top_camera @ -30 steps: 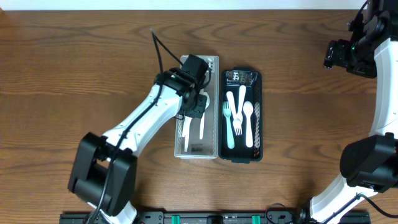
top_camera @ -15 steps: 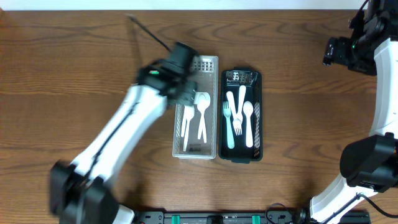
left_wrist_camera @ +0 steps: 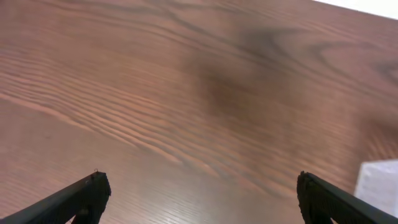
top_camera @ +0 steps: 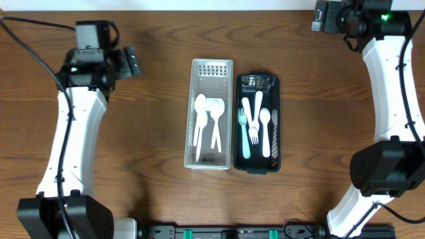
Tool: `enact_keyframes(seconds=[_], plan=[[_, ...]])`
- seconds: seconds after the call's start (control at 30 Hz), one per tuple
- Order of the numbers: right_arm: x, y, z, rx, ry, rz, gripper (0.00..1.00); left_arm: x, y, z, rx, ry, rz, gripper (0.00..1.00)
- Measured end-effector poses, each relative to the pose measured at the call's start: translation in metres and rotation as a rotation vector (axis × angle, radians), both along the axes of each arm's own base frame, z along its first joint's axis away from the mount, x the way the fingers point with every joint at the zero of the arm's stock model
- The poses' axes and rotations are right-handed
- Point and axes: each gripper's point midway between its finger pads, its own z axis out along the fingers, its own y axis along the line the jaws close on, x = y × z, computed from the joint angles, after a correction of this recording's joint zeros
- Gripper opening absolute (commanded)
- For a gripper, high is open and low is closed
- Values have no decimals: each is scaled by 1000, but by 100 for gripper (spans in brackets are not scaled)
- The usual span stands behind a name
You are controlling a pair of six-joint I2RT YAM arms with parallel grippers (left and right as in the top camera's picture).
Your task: Pack container
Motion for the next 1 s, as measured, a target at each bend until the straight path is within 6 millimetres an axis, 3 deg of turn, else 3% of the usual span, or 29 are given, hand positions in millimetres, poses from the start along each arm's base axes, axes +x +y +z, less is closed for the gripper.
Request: enact_keyframes(seconds=[0.17,0.33,0.5,0.6,0.7,0.83,0.9,1.0], plan=[[-20,-10,-18,-10,106,-17,99,-12,6,-10,23,66,-17,98],[-38,-27,-39,0,160,-42,99,-32,1,-4,39,-9,-40,98],[-81,-30,-59,-4,143,-38,99,-71,-4,24,60,-253,-52,98],[-115,-23,-64,-18,81,-18,99,-97,-8,24,69,-376,-61,98],[-150,-16,-78,-33,27,-6,99,-122,-9,-7,72,-419,-62,98],[-173,-14,-110,-53,-71,-6,99,-142,-9,-54,74,-449,-61,98],[-181,-14,-132,-56,-81,-10,99,-148,-9,-64,75,-471,-61,98],[-210,-13,-179,-52,25,-8,99,-153,-9,-69,76,-484,-60,98]])
